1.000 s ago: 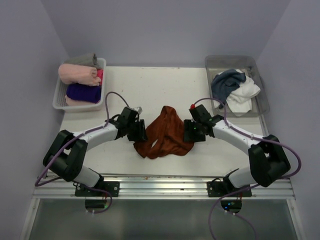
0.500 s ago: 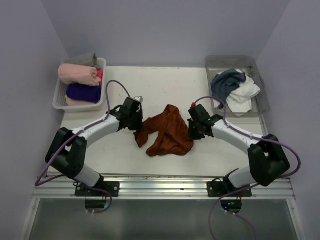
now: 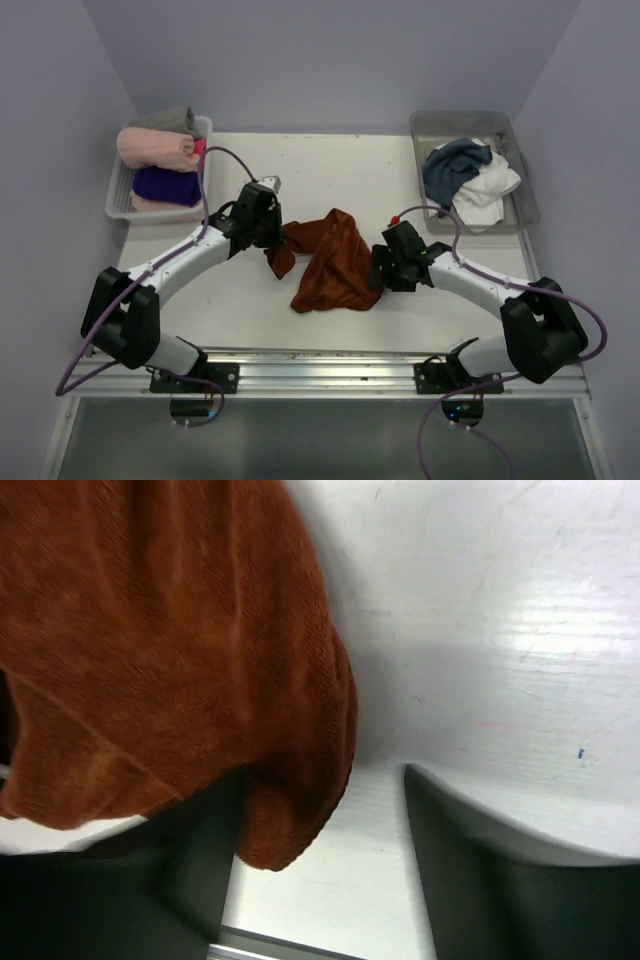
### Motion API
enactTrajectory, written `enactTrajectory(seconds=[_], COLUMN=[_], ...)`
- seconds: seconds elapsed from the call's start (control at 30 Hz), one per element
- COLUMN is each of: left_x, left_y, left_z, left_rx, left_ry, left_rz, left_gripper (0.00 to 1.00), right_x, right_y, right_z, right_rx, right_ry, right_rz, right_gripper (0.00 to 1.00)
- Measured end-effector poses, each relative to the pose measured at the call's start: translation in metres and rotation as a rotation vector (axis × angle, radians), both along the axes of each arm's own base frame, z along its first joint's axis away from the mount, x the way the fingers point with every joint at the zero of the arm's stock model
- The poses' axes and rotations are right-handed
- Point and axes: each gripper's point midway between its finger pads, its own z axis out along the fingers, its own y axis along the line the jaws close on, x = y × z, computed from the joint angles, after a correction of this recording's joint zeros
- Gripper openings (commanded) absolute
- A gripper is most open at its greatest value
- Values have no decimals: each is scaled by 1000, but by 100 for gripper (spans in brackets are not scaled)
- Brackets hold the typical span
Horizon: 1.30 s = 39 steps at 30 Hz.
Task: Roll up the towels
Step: Flatten the towel
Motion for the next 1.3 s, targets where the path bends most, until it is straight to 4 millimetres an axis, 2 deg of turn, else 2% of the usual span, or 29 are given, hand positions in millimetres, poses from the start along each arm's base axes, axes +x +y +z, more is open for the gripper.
enactTrajectory(seconds=[0.1, 0.13, 0.23, 0.3, 0.33, 0.4, 0.47, 0.57, 0.6, 0.63, 0.7, 0.8, 0.93, 1.0, 1.1, 1.2, 1.27, 1.3], left_x=[0, 1, 1, 2, 3, 8, 20, 46, 53, 57, 57, 41, 15, 3, -10, -8, 5, 13], left_y=[1, 1, 3, 6, 8, 16, 29, 71, 88, 102, 121, 133, 140, 142, 139, 130, 123, 120], left_z=[0, 0, 1, 3, 5, 15, 34, 86, 108, 130, 171, 221, 260, 275, 290, 289, 269, 255], left_rx=[3, 4, 10, 27, 33, 48, 40, 7, -1, -8, -22, -41, -68, -83, -116, -155, -171, -174], left_ry=[-2, -3, -8, -10, -13, -28, -65, -189, -243, -299, -407, -554, -670, -715, -763, -778, -746, -720], left_rz=[2, 3, 10, 16, 19, 31, 62, 178, 224, 263, 316, 342, 356, 352, 329, 296, 278, 274], left_gripper=[0, 0, 0, 0, 0, 0, 0, 0, 0, 0, 0, 0, 0, 0, 0, 0, 0, 0], right_x=[-9, -9, -4, 8, 18, 50, 82, 113, 115, 115, 107, 87, 61, 50, 43, 51, 69, 79], right_y=[3, 4, 5, 4, 3, 5, 3, -8, -13, -17, -27, -45, -65, -70, -73, -70, -62, -59], right_z=[-12, -13, -8, 6, 20, 62, 118, 214, 243, 265, 309, 344, 361, 366, 370, 362, 346, 337], right_rx=[17, 23, 23, 4, -7, -2, 19, 54, 64, 71, 85, 76, 57, 59, 64, 49, 19, 2], right_ry=[44, 50, 33, -9, -43, -159, -306, -546, -617, -669, -776, -868, -915, -930, -936, -914, -876, -855], right_rz=[-8, -10, -25, -29, -32, -39, -55, -84, -93, -99, -108, -126, -146, -145, -144, -141, -131, -127], right_gripper=[5, 0, 0, 0, 0, 0, 0, 0, 0, 0, 0, 0, 0, 0, 0, 0, 1, 12])
